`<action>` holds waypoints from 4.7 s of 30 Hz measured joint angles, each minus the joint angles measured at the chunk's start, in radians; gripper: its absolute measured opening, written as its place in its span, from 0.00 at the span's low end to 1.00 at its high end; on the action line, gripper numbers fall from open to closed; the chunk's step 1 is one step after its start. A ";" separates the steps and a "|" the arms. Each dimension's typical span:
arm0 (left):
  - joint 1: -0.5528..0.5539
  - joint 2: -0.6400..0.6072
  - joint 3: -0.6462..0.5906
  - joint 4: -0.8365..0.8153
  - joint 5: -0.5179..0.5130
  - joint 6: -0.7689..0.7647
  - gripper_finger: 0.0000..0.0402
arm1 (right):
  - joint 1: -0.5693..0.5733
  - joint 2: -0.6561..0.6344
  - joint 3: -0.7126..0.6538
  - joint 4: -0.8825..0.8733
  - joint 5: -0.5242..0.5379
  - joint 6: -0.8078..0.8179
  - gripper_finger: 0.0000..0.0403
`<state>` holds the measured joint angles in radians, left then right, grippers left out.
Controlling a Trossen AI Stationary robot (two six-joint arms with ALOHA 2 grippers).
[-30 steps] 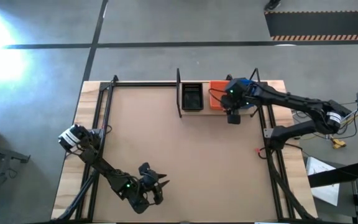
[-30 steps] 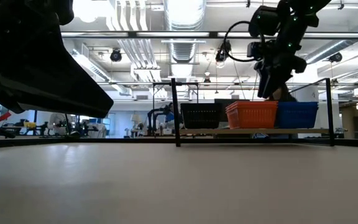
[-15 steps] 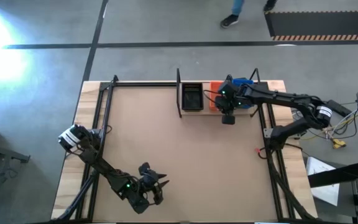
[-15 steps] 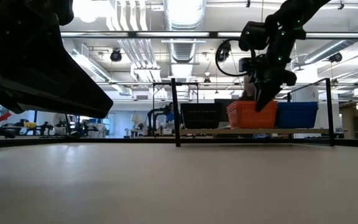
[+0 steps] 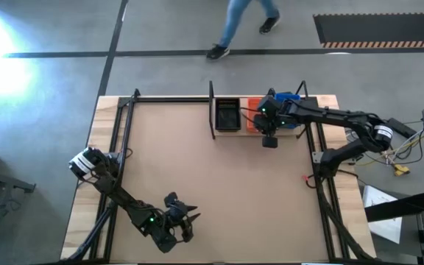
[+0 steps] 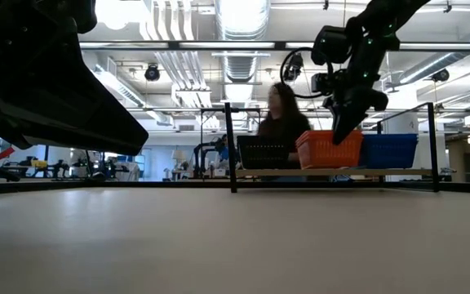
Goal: Stack baskets on shelf by color
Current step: Stack the orange bin on the orange bins on the shelf, then adjust the stacked black bins on the shelf, then return to Home Position
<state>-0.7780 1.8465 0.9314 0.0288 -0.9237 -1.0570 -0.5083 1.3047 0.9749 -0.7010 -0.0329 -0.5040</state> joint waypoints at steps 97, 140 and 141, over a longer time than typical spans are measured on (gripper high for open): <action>0.004 0.000 0.000 0.015 0.015 0.018 0.29 | 0.146 0.383 0.391 0.050 0.066 0.041 0.25; 0.327 -0.613 -0.488 0.598 0.296 0.731 0.06 | 0.866 -0.930 -0.673 0.676 0.165 0.729 0.02; 0.345 -0.654 -0.528 0.620 0.303 0.749 0.04 | 0.866 -0.935 -0.689 0.696 0.166 0.729 0.02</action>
<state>-0.4332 1.1926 0.4038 0.6490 -0.6210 -0.3076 0.3580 0.3695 0.2859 -0.0046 0.1329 0.2248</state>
